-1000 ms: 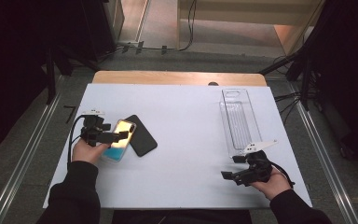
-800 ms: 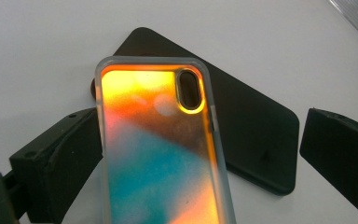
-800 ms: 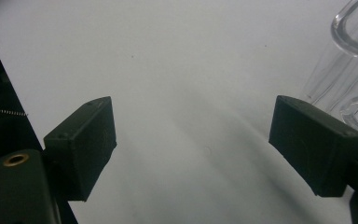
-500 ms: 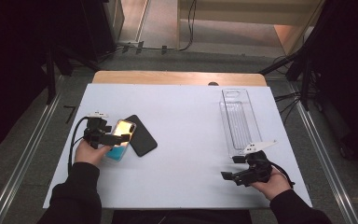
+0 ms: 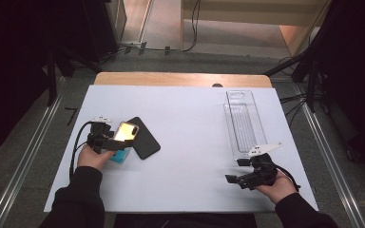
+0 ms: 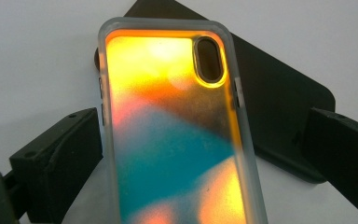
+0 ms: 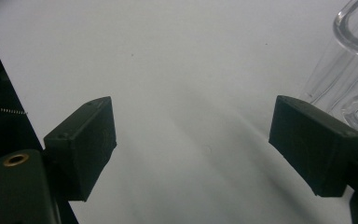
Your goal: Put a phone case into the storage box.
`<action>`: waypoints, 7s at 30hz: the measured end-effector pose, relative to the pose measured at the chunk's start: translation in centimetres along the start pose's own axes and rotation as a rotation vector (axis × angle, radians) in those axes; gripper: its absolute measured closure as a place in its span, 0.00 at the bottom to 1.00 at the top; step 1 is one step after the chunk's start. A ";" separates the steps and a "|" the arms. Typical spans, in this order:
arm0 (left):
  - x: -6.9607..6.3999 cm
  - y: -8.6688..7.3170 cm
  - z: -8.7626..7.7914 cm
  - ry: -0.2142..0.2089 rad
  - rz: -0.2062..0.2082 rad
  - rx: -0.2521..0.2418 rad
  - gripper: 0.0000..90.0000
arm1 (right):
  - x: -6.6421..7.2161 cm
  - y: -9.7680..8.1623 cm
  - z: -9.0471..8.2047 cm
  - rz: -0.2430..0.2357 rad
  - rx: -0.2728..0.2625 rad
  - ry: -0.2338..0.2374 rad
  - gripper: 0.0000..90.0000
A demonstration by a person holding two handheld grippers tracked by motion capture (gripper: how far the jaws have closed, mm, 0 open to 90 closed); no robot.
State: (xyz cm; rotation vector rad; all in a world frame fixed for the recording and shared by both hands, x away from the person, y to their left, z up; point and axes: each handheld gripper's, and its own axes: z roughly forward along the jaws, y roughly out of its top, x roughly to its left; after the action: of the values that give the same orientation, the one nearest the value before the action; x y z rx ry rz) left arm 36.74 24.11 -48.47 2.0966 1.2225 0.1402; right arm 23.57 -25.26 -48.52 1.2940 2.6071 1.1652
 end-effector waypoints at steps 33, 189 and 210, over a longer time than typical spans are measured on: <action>-1.3 -1.1 0.8 0.159 0.092 0.005 0.17 | 0.0 0.0 0.0 -0.002 0.001 -0.006 0.14; -18.1 0.0 4.1 -0.109 0.185 -0.419 0.18 | 2.1 15.0 4.7 0.394 -0.125 0.208 0.85; -17.7 2.0 2.4 -0.157 0.116 -0.237 0.09 | 2.2 15.1 2.8 0.312 -0.152 0.115 0.86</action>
State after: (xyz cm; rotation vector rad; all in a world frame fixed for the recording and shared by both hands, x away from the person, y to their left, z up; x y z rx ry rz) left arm 29.46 8.14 -44.78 1.9324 0.9436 0.1620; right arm 33.36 -16.24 -40.49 1.6893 2.3897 1.4892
